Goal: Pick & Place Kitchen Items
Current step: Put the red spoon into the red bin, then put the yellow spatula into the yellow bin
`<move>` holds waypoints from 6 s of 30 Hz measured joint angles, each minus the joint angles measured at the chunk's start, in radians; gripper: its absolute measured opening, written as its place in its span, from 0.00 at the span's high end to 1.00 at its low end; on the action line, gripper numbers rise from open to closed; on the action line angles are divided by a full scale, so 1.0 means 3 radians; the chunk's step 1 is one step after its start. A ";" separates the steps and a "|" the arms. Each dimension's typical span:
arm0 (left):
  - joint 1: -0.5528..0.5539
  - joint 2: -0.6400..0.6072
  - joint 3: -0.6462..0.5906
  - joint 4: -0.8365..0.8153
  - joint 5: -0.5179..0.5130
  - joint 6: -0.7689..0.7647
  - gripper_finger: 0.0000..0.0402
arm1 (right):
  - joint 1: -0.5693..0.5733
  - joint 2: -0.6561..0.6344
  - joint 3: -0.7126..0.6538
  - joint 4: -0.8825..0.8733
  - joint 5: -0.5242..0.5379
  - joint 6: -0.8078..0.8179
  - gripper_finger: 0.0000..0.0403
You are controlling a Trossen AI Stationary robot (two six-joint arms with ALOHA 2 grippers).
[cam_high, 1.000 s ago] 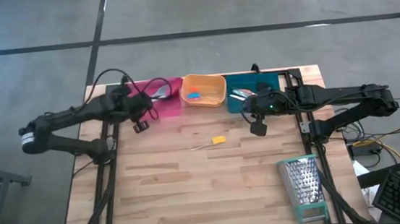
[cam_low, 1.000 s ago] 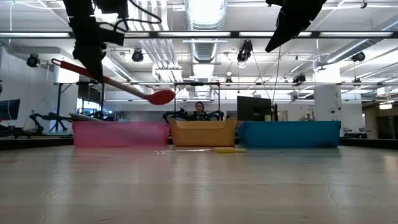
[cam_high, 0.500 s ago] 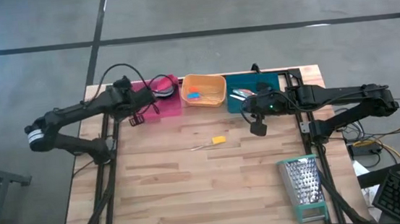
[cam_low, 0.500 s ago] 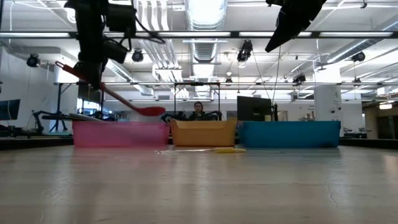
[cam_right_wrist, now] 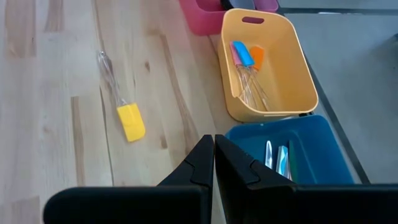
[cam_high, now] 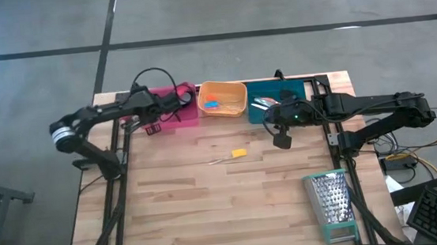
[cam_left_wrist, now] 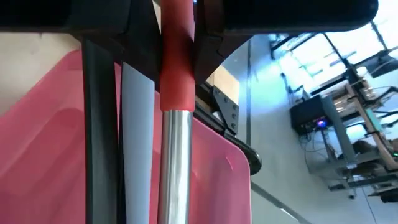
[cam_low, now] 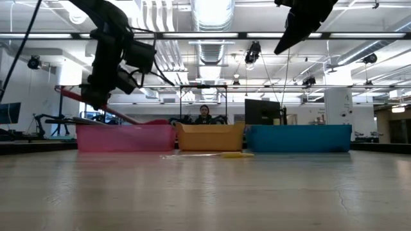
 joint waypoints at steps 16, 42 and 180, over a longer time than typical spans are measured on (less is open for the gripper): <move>-0.0036 0.0107 -0.0006 0.0004 -0.0158 0.0378 0.83 | -0.0001 0.0000 -0.0186 0.0002 0.0000 0.0000 0.98; -0.0044 0.0218 -0.0006 -0.0007 0.0122 0.0163 0.49 | -0.0001 0.0000 -0.0215 0.0130 0.0001 -0.0090 0.98; -0.2607 -0.0735 0.0163 0.1071 0.0598 -0.1299 0.50 | -0.0135 0.2657 0.0448 0.0687 -0.1335 -0.1039 0.97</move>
